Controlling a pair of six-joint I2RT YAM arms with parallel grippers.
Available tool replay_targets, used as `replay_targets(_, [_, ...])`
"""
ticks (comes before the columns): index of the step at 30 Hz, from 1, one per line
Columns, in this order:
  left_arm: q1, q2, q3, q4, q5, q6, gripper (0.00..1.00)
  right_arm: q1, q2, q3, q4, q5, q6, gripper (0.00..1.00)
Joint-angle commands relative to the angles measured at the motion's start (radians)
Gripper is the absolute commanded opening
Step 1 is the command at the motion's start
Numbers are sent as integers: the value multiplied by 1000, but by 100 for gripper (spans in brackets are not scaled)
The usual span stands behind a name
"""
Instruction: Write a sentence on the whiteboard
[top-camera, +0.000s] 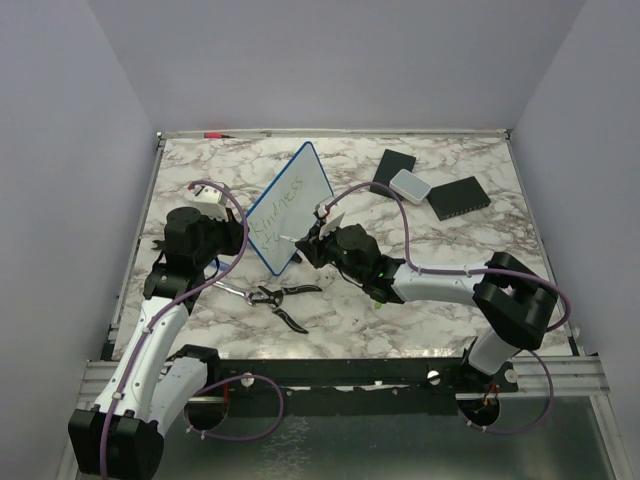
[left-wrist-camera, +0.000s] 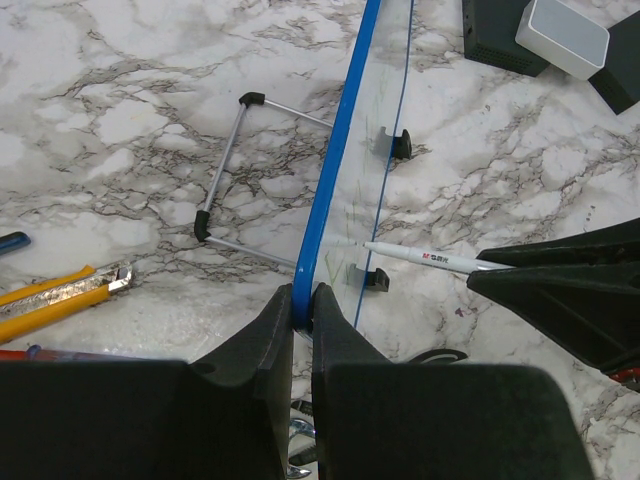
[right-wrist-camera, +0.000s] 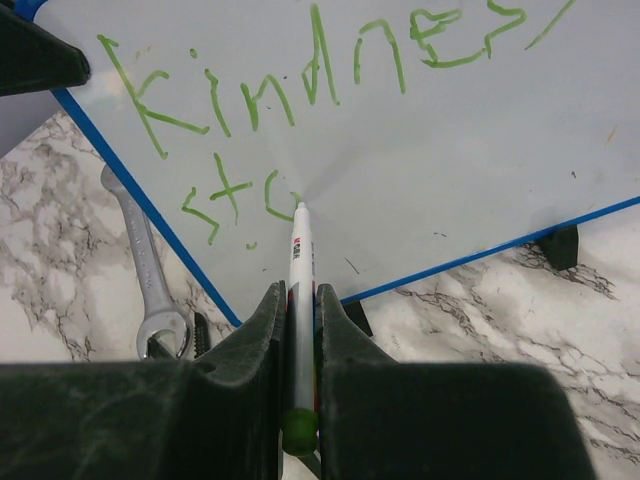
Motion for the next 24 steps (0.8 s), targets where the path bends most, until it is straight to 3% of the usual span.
replay_targets(1, [-7, -5, -7, -5, -1, 14, 3, 5, 21, -16, -11, 47, 14, 1])
replay_targets(24, [-8, -7, -7, -5, -2, 14, 3, 5, 18, 32, 27, 9, 9, 1])
